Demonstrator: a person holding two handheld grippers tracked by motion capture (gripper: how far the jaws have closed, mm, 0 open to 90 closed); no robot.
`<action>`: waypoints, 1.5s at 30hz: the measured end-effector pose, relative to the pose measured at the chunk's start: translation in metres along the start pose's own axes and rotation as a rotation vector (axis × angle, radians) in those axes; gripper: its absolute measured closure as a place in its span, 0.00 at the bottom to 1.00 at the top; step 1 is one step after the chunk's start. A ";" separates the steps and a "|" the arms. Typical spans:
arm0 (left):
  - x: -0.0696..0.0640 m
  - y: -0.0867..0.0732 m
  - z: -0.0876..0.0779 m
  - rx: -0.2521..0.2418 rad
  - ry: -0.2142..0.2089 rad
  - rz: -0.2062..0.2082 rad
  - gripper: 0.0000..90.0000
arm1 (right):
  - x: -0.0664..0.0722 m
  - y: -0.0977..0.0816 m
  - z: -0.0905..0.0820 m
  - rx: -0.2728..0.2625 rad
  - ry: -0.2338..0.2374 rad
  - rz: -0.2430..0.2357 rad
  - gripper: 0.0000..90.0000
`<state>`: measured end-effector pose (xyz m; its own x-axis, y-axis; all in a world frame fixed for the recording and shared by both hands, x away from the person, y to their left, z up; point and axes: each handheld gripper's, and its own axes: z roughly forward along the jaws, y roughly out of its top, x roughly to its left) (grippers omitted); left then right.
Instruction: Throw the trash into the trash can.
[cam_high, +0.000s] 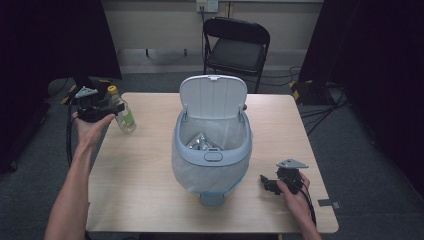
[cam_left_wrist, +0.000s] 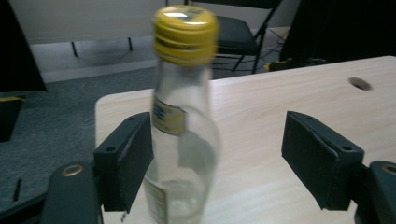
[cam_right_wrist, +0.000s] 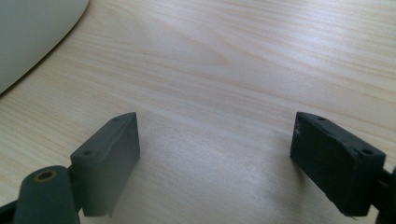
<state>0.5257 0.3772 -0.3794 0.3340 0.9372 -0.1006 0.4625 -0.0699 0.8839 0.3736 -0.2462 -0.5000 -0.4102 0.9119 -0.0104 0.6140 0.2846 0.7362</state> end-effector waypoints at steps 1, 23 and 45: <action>0.003 0.000 0.004 0.005 0.002 -0.004 0.29 | 0.000 0.000 0.000 0.000 0.000 0.000 0.16; -0.002 0.008 0.024 0.041 0.017 0.065 0.58 | 0.000 0.000 0.000 0.000 0.000 0.000 0.16; -0.031 -0.009 -0.008 0.057 -0.047 0.099 0.59 | 0.000 0.000 0.000 0.000 0.000 0.000 0.16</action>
<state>0.5043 0.3515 -0.3808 0.4180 0.9077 -0.0370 0.4708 -0.1816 0.8633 0.3736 -0.2462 -0.5000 -0.4104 0.9118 -0.0108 0.6140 0.2851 0.7360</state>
